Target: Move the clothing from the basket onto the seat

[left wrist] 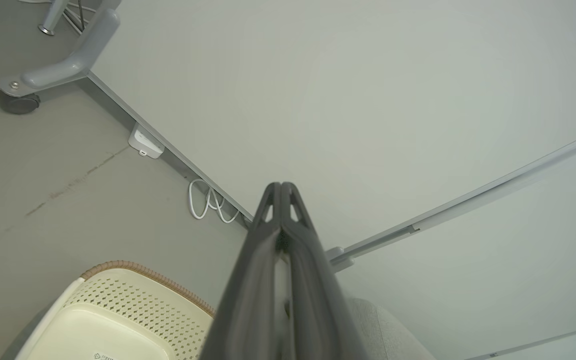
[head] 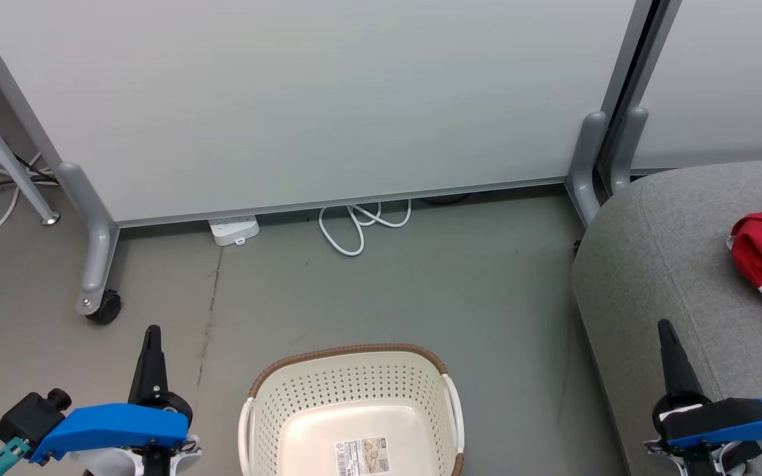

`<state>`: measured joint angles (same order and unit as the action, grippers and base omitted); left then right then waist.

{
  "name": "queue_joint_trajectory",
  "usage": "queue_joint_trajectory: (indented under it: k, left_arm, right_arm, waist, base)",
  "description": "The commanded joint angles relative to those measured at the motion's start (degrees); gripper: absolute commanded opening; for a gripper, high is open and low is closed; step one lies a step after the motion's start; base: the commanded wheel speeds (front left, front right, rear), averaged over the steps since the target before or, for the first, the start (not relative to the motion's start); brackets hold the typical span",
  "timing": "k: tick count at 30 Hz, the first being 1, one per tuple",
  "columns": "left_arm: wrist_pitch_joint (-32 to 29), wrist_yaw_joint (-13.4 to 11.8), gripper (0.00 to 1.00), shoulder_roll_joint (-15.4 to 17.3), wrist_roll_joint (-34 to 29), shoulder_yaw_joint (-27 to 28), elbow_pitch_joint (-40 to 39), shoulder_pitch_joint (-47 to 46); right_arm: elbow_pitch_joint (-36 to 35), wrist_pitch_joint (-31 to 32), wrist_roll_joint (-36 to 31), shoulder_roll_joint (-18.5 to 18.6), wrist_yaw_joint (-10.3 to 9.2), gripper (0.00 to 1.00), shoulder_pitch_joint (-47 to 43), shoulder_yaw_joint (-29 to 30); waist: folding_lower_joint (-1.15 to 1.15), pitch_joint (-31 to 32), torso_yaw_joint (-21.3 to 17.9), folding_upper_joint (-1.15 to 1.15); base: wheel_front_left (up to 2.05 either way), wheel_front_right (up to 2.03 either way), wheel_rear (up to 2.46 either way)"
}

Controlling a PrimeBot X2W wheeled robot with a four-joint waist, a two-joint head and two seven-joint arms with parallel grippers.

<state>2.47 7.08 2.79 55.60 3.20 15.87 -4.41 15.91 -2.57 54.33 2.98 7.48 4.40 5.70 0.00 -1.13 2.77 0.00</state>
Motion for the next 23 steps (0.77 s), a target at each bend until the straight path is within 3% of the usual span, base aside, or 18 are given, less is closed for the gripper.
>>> queue_joint_trajectory:
  k: [1, 23]
  left_arm:
    - [-0.37, 0.32, 0.0, 0.13, 1.47, 0.48, -0.83, -1.46]
    - [-3.89, 0.46, 0.0, 0.14, 15.59, 1.64, -1.28, -1.8]
  right_arm:
    - [-0.8, 0.39, 1.66, 0.07, 0.02, 0.0, 1.24, 0.14]
    - [-1.34, 3.95, 16.2, 0.0, 0.02, 0.0, 1.7, 0.46]
  waist:
    - [0.0, 0.02, -0.04, 0.0]
    - [0.0, 0.33, -0.94, 0.0]
  base:
    - [0.0, 0.0, 0.0]
    - [0.0, 0.0, 0.0]
